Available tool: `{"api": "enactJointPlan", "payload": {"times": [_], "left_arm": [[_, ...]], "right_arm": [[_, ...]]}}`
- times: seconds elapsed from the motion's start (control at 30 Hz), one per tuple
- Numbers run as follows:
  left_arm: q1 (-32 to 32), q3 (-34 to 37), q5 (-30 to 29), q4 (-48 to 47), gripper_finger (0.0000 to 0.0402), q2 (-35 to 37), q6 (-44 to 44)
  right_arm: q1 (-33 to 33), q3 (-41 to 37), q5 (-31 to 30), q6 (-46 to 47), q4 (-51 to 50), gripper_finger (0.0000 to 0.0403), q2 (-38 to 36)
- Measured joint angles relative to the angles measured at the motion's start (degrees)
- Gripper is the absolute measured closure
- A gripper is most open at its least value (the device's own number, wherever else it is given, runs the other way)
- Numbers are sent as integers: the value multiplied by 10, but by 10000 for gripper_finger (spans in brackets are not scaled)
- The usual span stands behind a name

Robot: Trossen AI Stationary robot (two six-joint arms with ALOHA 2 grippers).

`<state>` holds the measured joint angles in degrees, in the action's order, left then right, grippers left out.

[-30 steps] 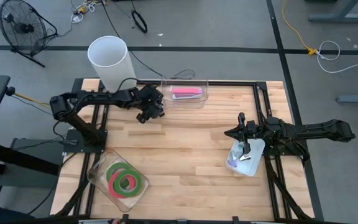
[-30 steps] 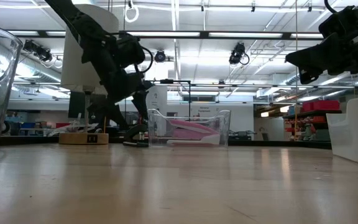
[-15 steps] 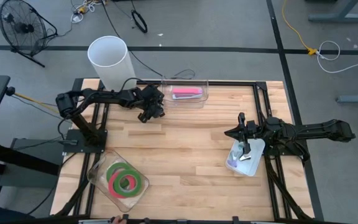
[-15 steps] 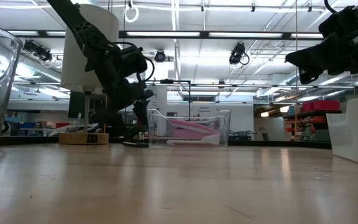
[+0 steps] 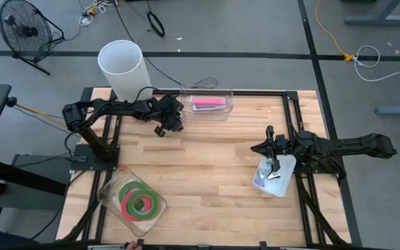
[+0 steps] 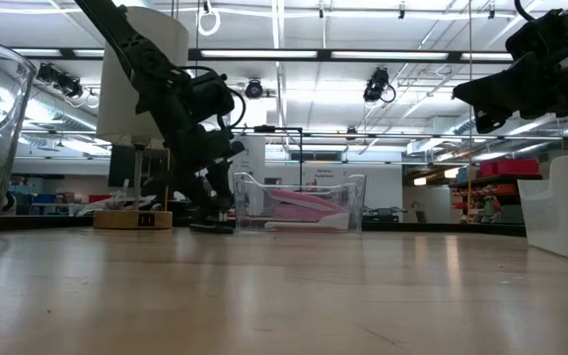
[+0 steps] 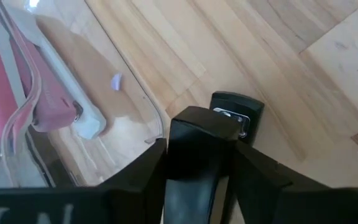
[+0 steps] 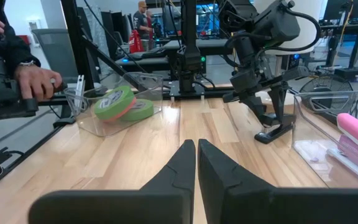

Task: Pick and place Stapler, Stapler remover, tape
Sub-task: Put the black stapler into the top transparent bin

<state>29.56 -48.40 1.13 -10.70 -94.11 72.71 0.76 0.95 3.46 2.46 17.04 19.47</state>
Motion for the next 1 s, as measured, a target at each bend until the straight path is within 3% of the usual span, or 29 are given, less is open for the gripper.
{"api": "enactJointPlan", "payload": {"times": [0.1, 0.3, 1.0], "left_arm": [[-1, 0, 0, 0, 258, 0, 0], [-2, 0, -1, -1, 244, 0, -10], [-38, 0, -50, -12, 259, 10, -70]], "right_arm": [[0, 0, 0, 0, 0, 381, 0], [0, 0, 0, 0, 0, 381, 0], [0, 0, 0, 0, 0, 381, 0]]}}
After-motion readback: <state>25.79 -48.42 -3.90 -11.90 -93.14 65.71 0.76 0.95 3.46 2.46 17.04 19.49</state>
